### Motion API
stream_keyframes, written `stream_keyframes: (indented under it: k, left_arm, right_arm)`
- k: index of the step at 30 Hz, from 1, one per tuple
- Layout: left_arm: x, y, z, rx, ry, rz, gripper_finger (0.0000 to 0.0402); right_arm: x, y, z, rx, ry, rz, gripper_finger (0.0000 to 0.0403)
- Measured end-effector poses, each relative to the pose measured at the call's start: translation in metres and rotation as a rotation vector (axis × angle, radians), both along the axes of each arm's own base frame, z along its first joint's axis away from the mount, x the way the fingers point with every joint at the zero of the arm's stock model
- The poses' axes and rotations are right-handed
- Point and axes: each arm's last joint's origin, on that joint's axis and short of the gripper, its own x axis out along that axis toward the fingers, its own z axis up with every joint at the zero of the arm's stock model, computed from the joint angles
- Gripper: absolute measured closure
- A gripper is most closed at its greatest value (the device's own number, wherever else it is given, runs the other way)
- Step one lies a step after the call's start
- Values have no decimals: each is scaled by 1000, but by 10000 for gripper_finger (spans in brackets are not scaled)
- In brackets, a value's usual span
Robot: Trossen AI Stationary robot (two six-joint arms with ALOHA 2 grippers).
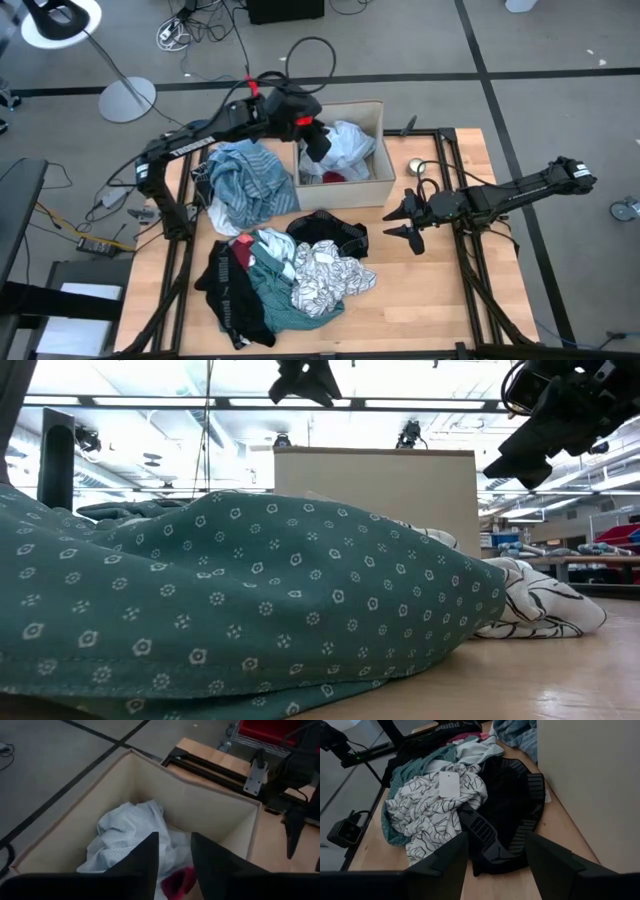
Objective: Sort clothes
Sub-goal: Put the blue shirt into the bin
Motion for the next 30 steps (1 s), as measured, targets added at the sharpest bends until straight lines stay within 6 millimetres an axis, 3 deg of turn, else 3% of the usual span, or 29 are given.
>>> stream_keyframes:
  k: [8,14,19,23,30]
  left_arm:
    - [-37,-30,21,55,86,11,275]
    - [-70,-50,23,58,235,99,275]
    - [-93,-62,15,76,392,215,275]
    - [-112,-67,5,39,400,302,275]
    - [-159,-67,-40,-74,339,499,275]
  right_arm:
    - [0,0,0,3,6,-2,206]
    - [0,0,-1,2,8,-2,206]
    - [0,0,-1,4,9,-3,206]
    - [0,0,-1,4,10,-3,206]
    - [-1,0,-1,4,13,-2,206]
